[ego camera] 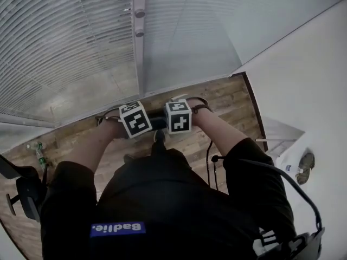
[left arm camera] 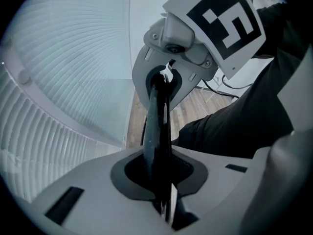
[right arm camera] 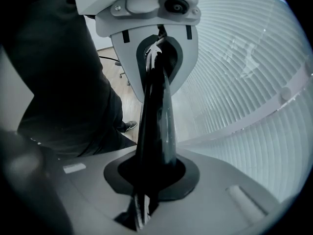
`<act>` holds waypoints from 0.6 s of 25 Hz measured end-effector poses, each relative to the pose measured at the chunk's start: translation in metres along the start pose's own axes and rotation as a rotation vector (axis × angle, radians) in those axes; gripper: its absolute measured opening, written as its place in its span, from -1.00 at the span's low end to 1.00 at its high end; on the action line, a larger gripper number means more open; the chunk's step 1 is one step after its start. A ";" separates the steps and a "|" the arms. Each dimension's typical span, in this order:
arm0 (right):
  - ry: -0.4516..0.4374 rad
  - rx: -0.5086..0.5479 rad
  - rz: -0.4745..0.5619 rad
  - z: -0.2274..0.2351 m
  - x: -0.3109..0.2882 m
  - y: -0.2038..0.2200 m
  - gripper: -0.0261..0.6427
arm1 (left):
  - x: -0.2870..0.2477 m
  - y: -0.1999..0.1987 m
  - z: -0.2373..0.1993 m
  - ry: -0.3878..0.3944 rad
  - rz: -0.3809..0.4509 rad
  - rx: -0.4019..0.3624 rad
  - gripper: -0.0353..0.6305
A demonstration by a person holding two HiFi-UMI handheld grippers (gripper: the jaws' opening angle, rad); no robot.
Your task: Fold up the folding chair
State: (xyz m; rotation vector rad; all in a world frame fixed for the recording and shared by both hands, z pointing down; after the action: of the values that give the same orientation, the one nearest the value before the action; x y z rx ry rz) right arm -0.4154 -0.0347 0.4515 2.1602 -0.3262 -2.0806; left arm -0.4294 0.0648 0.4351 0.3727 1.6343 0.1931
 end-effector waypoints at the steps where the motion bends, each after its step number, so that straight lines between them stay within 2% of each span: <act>1: -0.010 0.018 0.003 0.009 -0.004 0.002 -0.78 | -0.003 0.000 -0.008 0.000 -0.005 0.019 -0.73; 7: -0.048 0.110 0.032 0.062 -0.020 0.008 -0.78 | -0.011 0.000 -0.055 -0.039 -0.055 0.116 -0.73; 10: -0.071 0.125 0.049 0.085 -0.024 0.011 -0.78 | -0.013 -0.004 -0.076 -0.021 -0.066 0.142 -0.72; 15: -0.079 0.116 0.058 0.125 -0.032 0.014 -0.78 | -0.016 -0.006 -0.117 -0.007 -0.070 0.138 -0.72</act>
State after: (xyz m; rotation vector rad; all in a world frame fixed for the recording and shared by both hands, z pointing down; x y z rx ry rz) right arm -0.5417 -0.0333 0.4802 2.1056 -0.5241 -2.1695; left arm -0.5447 0.0645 0.4599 0.4200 1.6560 0.0266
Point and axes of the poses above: the fingertips, and each gripper's own axes: x backward along the fingers, z to its right, y out of its underside, the point moved 10 cm from there along x, backward along the fingers, and after that the axes turned 2 degrees about x, right-handed, at the moved point
